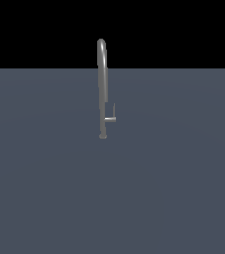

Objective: Turn on the faucet by rotating a designated handle.

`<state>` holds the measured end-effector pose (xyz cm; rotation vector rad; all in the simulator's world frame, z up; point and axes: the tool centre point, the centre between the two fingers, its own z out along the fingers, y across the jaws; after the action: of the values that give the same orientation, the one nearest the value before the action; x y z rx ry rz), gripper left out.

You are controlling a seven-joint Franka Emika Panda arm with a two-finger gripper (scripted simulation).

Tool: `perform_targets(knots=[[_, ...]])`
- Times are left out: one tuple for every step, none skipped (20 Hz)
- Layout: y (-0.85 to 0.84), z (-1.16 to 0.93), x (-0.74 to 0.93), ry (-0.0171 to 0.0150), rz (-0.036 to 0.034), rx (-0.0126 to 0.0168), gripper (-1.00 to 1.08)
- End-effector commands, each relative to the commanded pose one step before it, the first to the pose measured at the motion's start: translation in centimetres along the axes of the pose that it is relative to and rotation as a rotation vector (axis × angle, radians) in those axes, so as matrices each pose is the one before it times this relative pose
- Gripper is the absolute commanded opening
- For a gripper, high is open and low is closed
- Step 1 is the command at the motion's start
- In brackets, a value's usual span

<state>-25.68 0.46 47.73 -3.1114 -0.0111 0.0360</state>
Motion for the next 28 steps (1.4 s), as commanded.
perform_targets(knots=[[0.001, 0.0, 0.0, 0.0, 0.0, 0.0, -1.0], [-0.005, -0.024, 0.003, 0.00061, 0.00008, 0.00031, -1.0], [-0.007, -0.078, 0.0, 0.00199, 0.00031, 0.00108, -1.0], [-0.013, -0.128, 0.005, 0.00323, 0.0005, 0.00177, -1.0], [-0.019, -0.178, 0.008, 0.00447, 0.0007, 0.00249, -1.0], [-0.023, -0.23, 0.008, 0.00577, 0.00091, 0.00327, -1.0], [-0.028, -0.279, 0.011, 0.00698, 0.00111, 0.00405, -1.0], [-0.032, -0.33, 0.013, 0.0082, 0.00133, 0.00489, -1.0], [-0.035, -0.379, 0.015, 0.00937, 0.00155, 0.00576, -1.0], [-0.037, -0.43, 0.016, 0.01054, 0.00178, 0.00671, -1.0], [-0.039, -0.478, 0.02, 0.01162, 0.00202, 0.0077, -1.0], [-0.04, -0.526, 0.023, 0.01265, 0.00227, 0.00875, -1.0], [-0.04, -0.573, 0.026, 0.01364, 0.00254, 0.00989, -1.0], [-0.038, -0.62, 0.03, 0.01455, 0.00283, 0.01109, -1.0], [-0.035, -0.665, 0.035, 0.01539, 0.00314, 0.01237, -1.0], [-0.03, -0.709, 0.041, 0.01614, 0.00348, 0.01374, -1.0], [-0.024, -0.752, 0.047, 0.0168, 0.00385, 0.01519, -1.0], [-0.015, -0.792, 0.056, 0.01734, 0.00426, 0.01672, -1.0], [-0.004, -0.832, 0.065, 0.01777, 0.00472, 0.01835, -1.0], [0.008, -0.868, 0.077, 0.01806, 0.00523, 0.02004, -1.0], [0.024, -0.899, 0.091, 0.01815, 0.00578, 0.02173, -1.0], [0.041, -0.898, 0.103, 0.01752, 0.00618, 0.02273, -1.0], [0.057, -0.886, 0.116, 0.01666, 0.00654, 0.02345, -1.0], [0.074, -0.87, 0.13, 0.01572, 0.00691, 0.02407, -1.0], [0.09, -0.853, 0.145, 0.01476, 0.00729, 0.02463, -1.0], [0.108, -0.836, 0.16, 0.01379, 0.0077, 0.02517, -1.0], [0.125, -0.818, 0.177, 0.0128, 0.00813, 0.02566, -1.0], [0.142, -0.799, 0.195, 0.01179, 0.00857, 0.0261, -1.0]])
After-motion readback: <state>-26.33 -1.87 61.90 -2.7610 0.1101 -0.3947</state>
